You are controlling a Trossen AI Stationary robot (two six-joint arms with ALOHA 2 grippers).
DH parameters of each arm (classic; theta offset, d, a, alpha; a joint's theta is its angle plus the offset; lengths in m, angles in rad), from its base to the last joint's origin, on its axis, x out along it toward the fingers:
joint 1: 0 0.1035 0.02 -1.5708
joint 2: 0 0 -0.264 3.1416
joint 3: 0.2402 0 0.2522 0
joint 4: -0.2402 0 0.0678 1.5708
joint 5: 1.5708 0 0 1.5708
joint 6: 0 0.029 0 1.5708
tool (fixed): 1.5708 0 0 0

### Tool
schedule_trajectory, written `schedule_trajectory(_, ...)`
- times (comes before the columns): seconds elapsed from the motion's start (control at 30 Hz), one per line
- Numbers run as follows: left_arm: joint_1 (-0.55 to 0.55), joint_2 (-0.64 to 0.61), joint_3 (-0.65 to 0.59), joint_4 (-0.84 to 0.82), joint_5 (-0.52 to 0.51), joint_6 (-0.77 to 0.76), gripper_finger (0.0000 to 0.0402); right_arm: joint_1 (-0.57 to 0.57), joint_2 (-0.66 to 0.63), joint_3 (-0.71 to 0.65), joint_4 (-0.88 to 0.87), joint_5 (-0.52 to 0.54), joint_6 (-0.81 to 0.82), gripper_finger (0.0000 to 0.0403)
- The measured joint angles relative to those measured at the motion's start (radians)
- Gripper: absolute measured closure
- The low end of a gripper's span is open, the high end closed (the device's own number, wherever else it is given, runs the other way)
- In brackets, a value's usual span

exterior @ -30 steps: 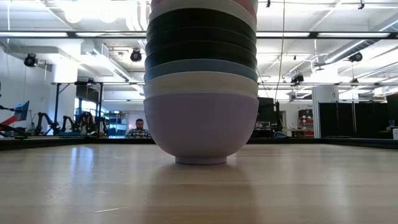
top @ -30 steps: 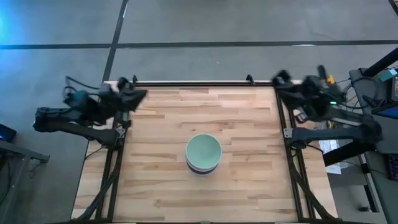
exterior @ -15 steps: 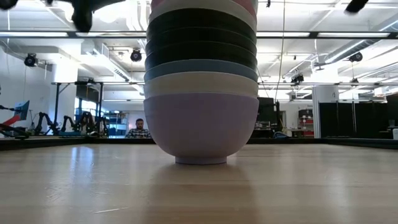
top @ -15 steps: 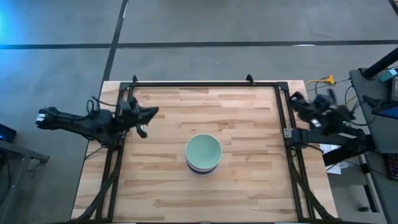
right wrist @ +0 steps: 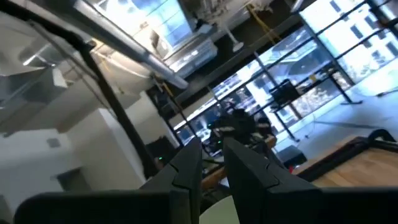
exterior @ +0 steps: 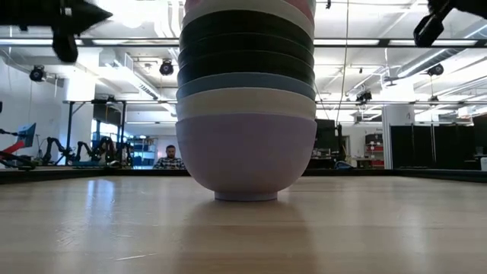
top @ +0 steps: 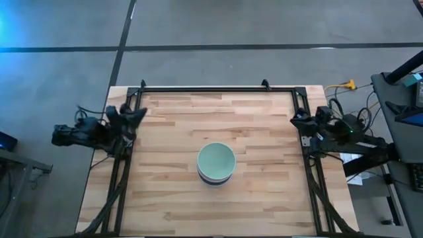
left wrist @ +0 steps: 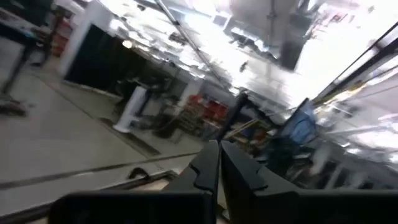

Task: Nest bowls inside each other
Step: Return to Home Position

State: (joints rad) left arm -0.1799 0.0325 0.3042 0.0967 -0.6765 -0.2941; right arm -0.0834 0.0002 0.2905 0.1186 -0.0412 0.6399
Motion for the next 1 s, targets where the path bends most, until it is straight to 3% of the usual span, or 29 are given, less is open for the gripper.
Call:
schedule_trajectory(0.2, 0.001, -0.002, -0.082, -0.163, 0.0, -0.158, 0.0401, 0.0, -0.001, -0.112, 0.096, 0.076, 0.082, 0.034)
schedule_trajectory(0.33, 0.003, -0.004, -0.149, -0.154, 0.02, -0.241, 0.0401, -0.001, 0.001, -0.201, 0.155, 0.1, 0.162, 0.034)
schedule_trajectory(0.57, 0.003, -0.004, -0.26, -0.131, 0.249, -0.374, 0.0401, 0.0, 0.002, -0.283, 0.144, 0.14, 0.26, 0.034)
schedule_trajectory(0.7, 0.002, 0.009, -0.267, -0.111, 0.289, -0.371, 0.0401, 0.0, 0.0, -0.283, 0.125, 0.152, 0.259, 0.034)
schedule_trajectory(1.0, 0.002, 0.025, -0.266, -0.116, 0.278, -0.138, 0.0401, 0.0, 0.009, -0.282, 0.117, 0.147, 0.233, 0.0339)
